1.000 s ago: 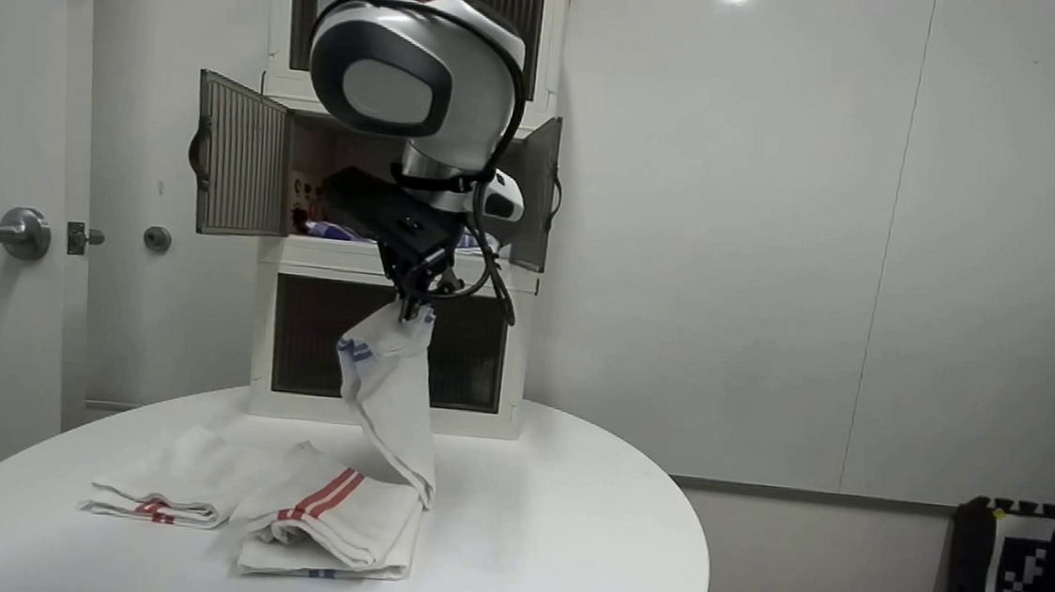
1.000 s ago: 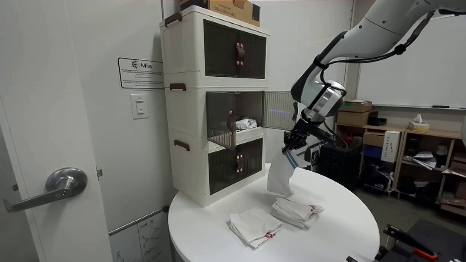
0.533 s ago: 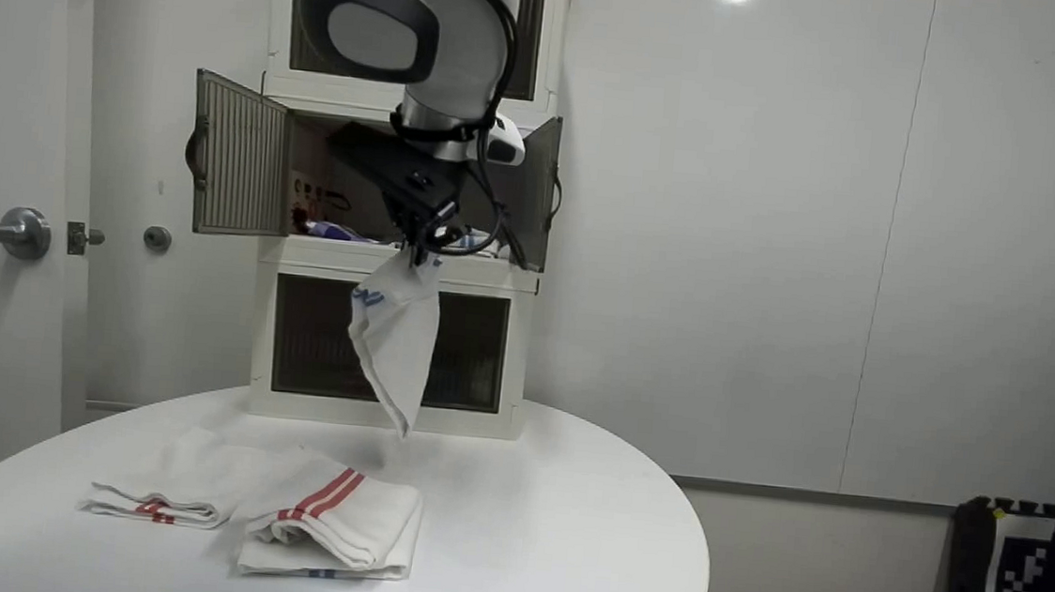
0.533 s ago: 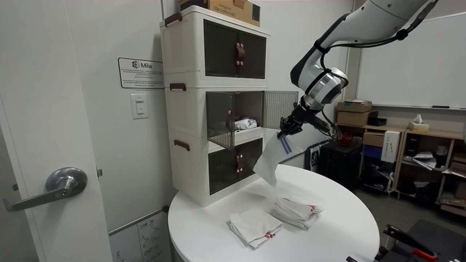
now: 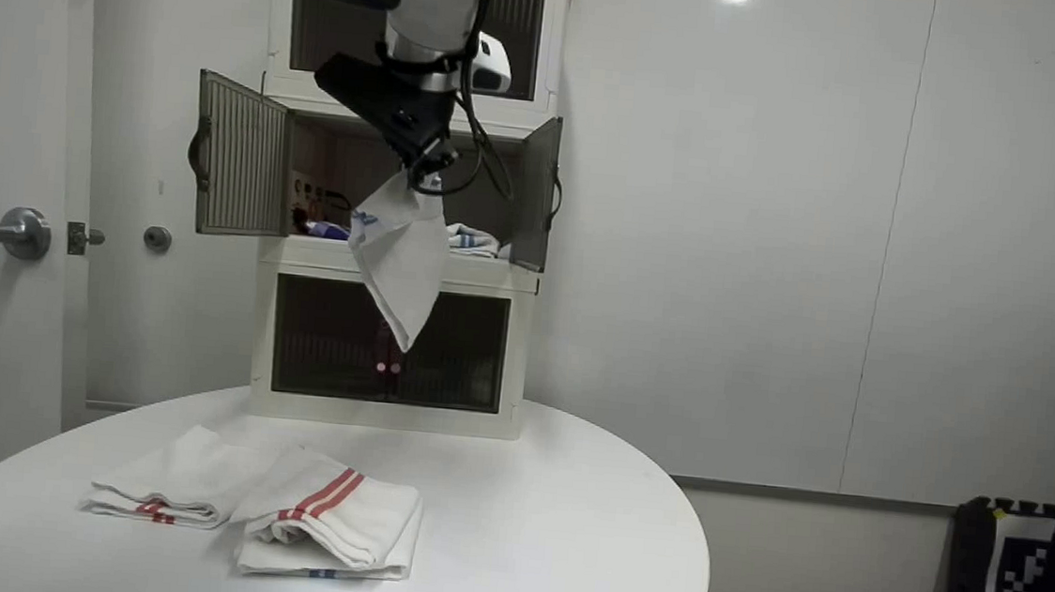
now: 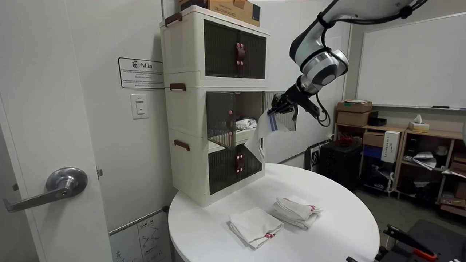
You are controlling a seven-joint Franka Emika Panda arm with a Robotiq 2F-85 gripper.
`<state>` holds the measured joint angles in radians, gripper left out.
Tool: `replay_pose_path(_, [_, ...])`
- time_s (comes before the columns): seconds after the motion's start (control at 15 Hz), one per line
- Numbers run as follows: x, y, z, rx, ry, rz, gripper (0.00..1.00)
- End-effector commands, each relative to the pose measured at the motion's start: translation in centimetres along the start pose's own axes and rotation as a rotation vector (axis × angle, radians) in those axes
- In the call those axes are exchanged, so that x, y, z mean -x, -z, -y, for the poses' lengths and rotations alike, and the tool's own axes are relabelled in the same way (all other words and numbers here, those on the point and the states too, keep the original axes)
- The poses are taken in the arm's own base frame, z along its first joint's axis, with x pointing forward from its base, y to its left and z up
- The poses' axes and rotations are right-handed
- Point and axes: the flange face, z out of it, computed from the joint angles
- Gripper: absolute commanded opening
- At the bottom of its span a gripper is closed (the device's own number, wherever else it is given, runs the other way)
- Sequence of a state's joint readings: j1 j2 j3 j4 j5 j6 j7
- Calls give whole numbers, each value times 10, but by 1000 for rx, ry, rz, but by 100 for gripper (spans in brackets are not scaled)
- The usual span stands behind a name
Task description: Put one towel in the middle cabinet
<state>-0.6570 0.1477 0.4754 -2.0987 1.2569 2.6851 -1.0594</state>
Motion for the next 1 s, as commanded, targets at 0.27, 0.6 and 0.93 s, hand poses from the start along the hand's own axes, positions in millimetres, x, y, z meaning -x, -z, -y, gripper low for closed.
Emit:
replay_pose_path(0.27, [-29,29,30,-95,2,-184,2])
replay_pose_path(0.6, [-37,31,24,-93,-61,-305,2])
replay_pose_path(0.93, [-83,19,0,-117,-88,-494,2])
